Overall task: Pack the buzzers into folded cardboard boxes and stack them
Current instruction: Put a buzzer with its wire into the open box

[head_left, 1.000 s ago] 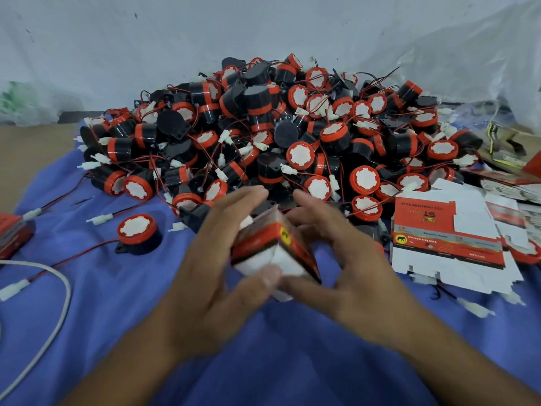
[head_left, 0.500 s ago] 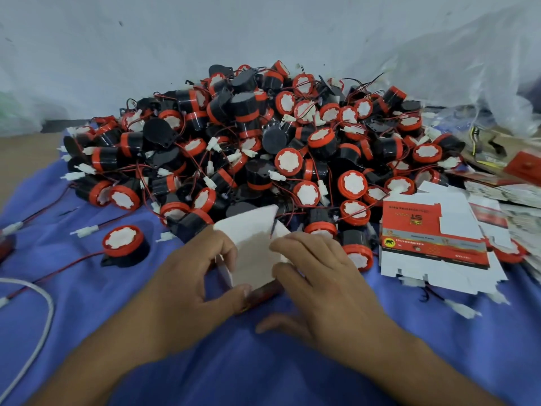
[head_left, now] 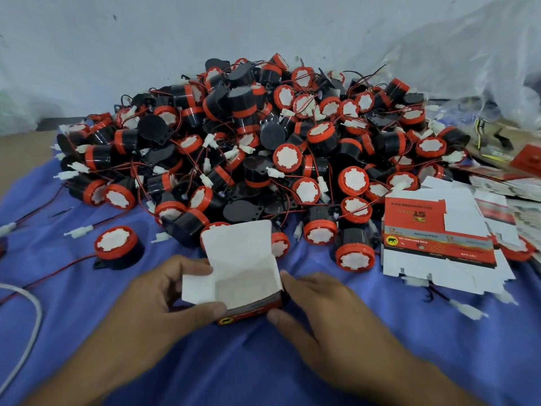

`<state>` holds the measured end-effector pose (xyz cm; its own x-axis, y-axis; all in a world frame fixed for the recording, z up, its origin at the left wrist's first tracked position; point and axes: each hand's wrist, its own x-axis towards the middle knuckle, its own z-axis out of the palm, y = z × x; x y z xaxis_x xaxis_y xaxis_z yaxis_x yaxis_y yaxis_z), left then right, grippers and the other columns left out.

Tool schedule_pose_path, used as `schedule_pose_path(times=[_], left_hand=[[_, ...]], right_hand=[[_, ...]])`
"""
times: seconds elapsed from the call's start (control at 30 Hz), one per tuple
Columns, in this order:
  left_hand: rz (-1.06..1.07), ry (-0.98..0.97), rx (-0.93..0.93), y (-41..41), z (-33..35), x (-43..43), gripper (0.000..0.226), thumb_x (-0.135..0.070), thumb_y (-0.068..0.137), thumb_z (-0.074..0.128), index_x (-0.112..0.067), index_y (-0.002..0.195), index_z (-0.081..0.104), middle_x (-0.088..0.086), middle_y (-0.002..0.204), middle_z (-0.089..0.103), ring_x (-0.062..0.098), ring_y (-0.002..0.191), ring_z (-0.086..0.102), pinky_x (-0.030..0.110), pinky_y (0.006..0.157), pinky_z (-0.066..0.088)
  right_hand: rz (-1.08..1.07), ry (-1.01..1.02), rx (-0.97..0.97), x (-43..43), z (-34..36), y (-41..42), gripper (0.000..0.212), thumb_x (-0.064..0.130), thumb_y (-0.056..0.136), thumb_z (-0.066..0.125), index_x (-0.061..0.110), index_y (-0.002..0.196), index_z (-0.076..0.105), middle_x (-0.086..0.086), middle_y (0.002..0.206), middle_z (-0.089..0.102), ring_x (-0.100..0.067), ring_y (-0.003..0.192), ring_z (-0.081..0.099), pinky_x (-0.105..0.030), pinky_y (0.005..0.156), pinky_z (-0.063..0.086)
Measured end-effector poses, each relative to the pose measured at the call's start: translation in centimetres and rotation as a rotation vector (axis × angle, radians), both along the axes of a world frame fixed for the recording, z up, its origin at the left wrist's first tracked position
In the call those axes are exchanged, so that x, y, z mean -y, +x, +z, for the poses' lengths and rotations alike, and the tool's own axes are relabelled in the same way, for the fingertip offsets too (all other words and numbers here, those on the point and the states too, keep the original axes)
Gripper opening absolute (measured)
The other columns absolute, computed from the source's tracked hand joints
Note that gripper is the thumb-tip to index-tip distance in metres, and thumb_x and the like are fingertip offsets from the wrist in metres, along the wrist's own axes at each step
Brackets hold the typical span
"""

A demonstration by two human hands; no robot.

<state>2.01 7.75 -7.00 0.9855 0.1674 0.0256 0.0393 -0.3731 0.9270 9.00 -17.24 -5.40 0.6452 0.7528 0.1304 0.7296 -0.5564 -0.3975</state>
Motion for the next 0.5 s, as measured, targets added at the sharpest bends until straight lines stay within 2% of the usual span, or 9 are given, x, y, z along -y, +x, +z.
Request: schedule_pose_path(times=[0.07,0.13,0.17,0.23,0.33,0.4,0.5], left_hand=[[-0.013,-0.019,-0.018,-0.1,-0.1,0.4,0.046,-0.044,0.052,0.086,-0.045,0.091,0.063,-0.021,0.11,0.071,0.005,0.096,0.069,0.016,0.074,0.056],[-0.02,-0.016,-0.02,0.1,0.0,0.6,0.044,-0.046,0.054,0.085,-0.048,0.09,0.059,-0.02,0.109,0.069,0.004,0.097,0.068,0.014,0.071,0.055],[-0.024,-0.004,-0.014,0.2,0.1,0.7,0.044,-0.046,0.056,0.084,-0.049,0.092,0.058,-0.021,0.109,0.068,0.002,0.097,0.066,0.014,0.07,0.054],[-0.026,0.009,0.003,0.2,0.4,0.9,0.045,-0.044,0.058,0.083,-0.051,0.093,0.056,-0.025,0.109,0.066,-0.002,0.099,0.063,0.012,0.068,0.052],[-0.032,0.011,0.027,0.2,0.5,1.1,0.045,-0.041,0.059,0.082,-0.053,0.093,0.055,-0.029,0.11,0.063,-0.005,0.101,0.061,0.01,0.066,0.051],[-0.031,0.04,0.041,0.2,0.5,1.2,0.046,-0.043,0.059,0.081,-0.054,0.095,0.053,-0.03,0.111,0.062,-0.006,0.102,0.06,0.009,0.065,0.05],[-0.026,0.096,0.049,0.1,0.4,1.0,0.05,-0.052,0.06,0.079,-0.053,0.102,0.051,-0.031,0.112,0.059,-0.005,0.103,0.058,0.012,0.065,0.05]], right_hand=[[-0.025,0.128,-0.047,0.4,0.3,1.2,0.042,0.057,0.1,0.037,0.029,0.121,0.06,0.01,0.103,0.066,-0.007,0.093,0.054,-0.035,0.079,0.047],[-0.201,0.231,0.074,1.6,0.7,3.4,0.046,0.062,0.096,0.041,0.024,0.109,0.066,0.008,0.101,0.064,-0.008,0.091,0.056,-0.034,0.081,0.049],[-0.327,0.21,0.176,2.4,0.9,4.7,0.049,0.063,0.092,0.046,0.022,0.112,0.064,0.004,0.104,0.061,-0.013,0.095,0.054,-0.034,0.084,0.048],[-0.541,0.01,0.345,3.8,1.1,6.7,0.059,0.06,0.083,0.06,0.016,0.121,0.057,-0.007,0.112,0.053,-0.027,0.102,0.048,-0.042,0.088,0.045],[-0.64,-0.318,0.236,4.6,0.4,7.7,0.071,0.058,0.083,0.066,0.022,0.137,0.038,-0.012,0.123,0.046,-0.032,0.111,0.043,-0.043,0.091,0.044],[-0.626,-0.285,0.208,4.6,0.3,8.0,0.062,0.051,0.087,0.065,0.026,0.136,0.039,-0.009,0.119,0.054,-0.032,0.106,0.049,-0.041,0.084,0.045],[-0.603,-0.096,0.25,4.7,1.0,8.6,0.043,0.049,0.086,0.069,0.024,0.116,0.053,-0.004,0.104,0.064,-0.03,0.091,0.057,-0.038,0.075,0.049]])
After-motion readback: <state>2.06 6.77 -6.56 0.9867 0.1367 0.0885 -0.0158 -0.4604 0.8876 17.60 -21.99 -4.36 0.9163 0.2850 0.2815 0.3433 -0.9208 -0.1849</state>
